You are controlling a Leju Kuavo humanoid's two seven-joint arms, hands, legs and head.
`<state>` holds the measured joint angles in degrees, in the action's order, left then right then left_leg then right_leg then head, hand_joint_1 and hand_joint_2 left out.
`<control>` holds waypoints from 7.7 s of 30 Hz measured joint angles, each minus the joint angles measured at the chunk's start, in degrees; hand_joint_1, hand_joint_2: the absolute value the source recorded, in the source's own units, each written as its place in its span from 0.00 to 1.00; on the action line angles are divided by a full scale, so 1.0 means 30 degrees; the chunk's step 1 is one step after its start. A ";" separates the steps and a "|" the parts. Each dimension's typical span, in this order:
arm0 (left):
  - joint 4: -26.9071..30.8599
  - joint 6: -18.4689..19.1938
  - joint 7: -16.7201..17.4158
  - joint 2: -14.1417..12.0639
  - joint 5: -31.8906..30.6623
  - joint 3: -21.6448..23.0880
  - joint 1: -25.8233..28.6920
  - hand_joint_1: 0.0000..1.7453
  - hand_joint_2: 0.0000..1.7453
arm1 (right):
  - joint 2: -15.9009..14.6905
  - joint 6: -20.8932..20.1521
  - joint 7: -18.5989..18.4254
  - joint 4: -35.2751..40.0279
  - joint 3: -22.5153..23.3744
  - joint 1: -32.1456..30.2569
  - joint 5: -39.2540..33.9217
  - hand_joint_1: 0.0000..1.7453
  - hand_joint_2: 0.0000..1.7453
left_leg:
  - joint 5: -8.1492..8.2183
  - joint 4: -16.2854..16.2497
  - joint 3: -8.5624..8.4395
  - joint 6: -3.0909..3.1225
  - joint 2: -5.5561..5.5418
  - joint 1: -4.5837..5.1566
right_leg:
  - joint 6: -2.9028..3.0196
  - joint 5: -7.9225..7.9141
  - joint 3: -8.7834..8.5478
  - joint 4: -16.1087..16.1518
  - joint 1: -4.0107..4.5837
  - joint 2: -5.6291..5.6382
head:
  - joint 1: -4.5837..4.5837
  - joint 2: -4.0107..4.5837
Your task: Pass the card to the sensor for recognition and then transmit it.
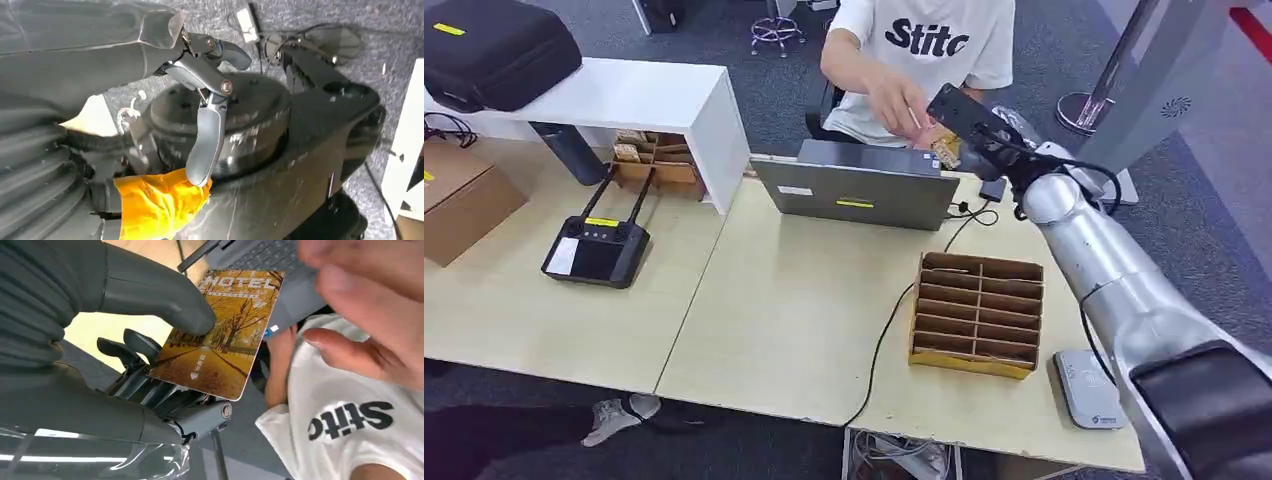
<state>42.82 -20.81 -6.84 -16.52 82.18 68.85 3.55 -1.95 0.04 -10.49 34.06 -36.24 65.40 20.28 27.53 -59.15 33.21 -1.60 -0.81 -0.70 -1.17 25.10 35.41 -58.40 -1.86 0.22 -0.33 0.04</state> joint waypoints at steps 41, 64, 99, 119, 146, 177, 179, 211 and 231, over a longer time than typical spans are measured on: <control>0.5692 -0.4765 -0.2477 -0.1479 0.2485 0.0073 0.1693 0.00 1.00 | -0.2449 0.3206 0.6534 1.4003 0.3962 -0.9767 -0.3533 0.00 1.00 | 0.0058 -0.0001 0.0027 0.0040 -0.0009 -0.0006 | -0.0025 0.0026 0.0011 0.0041 0.0008 -0.0012 | -0.0014 0.0000; 0.9894 -0.6426 -0.3671 -0.2754 0.2579 -0.0437 0.3120 0.00 1.00 | -0.4422 0.5618 0.6841 2.3015 0.8029 -2.2276 0.2712 0.00 1.00 | 0.0129 0.0004 0.0031 0.0057 0.0009 -0.0003 | -0.0039 0.0091 0.0005 0.0048 0.0004 -0.0008 | -0.0007 0.0000; 0.9967 -0.6426 -0.2739 -0.2834 0.2579 -0.0532 0.3056 0.00 1.00 | -0.4561 0.8276 0.1961 2.0764 0.6623 -2.4110 1.3457 0.00 1.00 | 0.0129 0.0004 0.0031 0.0057 0.0016 -0.0002 | -0.0039 0.0092 -0.0003 0.0048 0.0002 -0.0007 | -0.0007 0.0000; 0.9967 -0.6426 -0.2724 -0.2892 0.2579 -0.0430 0.2880 0.00 1.00 | -0.4423 0.8510 0.1982 1.8404 0.6207 -2.3268 1.2313 0.00 1.00 | 0.0127 0.0004 0.0029 0.0058 0.0017 -0.0001 | -0.0039 0.0090 -0.0002 0.0048 0.0002 -0.0006 | 0.0000 0.0000; 0.9967 -0.6426 -0.2688 -0.2929 0.2579 -0.0131 0.2644 0.00 1.00 | -0.3490 0.8837 0.2136 1.5562 0.6149 -2.2574 1.1752 0.51 1.00 | 0.0128 0.0004 0.0028 0.0057 0.0014 -0.0002 | -0.0038 0.0092 -0.0003 0.0046 0.0002 -0.0007 | 0.0000 0.0000; 0.9938 -0.6426 -0.2600 -0.2922 0.2579 -0.0175 0.2688 0.00 1.00 | -0.3155 0.9712 0.2135 1.4621 0.6120 -2.2289 1.1410 1.00 1.00 | 0.0129 0.0004 -0.0023 0.0058 0.0032 -0.0002 | -0.0038 0.0093 -0.0048 0.0050 0.0003 0.0003 | -0.0007 0.0000; 0.9938 -0.6426 -0.2600 -0.2929 0.2579 -0.0175 0.2688 0.00 1.00 | -0.3147 0.9734 0.2135 1.4621 0.6120 -2.2289 1.1410 1.00 1.00 | 0.0130 0.0004 -0.0023 0.0058 0.0033 -0.0002 | -0.0037 0.0093 -0.0047 0.0050 0.0003 0.0003 | -0.0007 0.0000; 0.8706 -0.5100 -0.2928 -0.2601 0.2586 0.0066 0.2221 0.00 1.00 | -0.3082 1.0469 0.5042 1.7725 0.6571 -1.9429 0.9697 0.00 1.00 | 0.0114 0.0002 -0.0025 0.0043 0.0019 0.0002 | -0.0036 0.0081 -0.0042 0.0043 -0.0001 0.0000 | -0.0007 0.0000; 0.8408 -0.5355 -0.2746 -0.2557 0.2586 0.0342 0.2102 0.00 1.00 | -0.3031 1.0557 0.4823 1.9168 0.6178 -1.9655 1.0361 0.00 1.00 | 0.0119 0.0003 -0.0021 0.0047 0.0024 0.0002 | -0.0039 0.0087 -0.0037 0.0044 -0.0001 0.0002 | -0.0007 0.0000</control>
<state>68.04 -36.87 -15.08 -24.20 89.94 69.88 9.85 -11.04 31.71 3.98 91.56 -17.70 6.43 51.36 27.88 -59.14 33.14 -1.46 -0.74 -0.70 -1.29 25.36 35.30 -58.27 -1.86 0.22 -0.35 0.04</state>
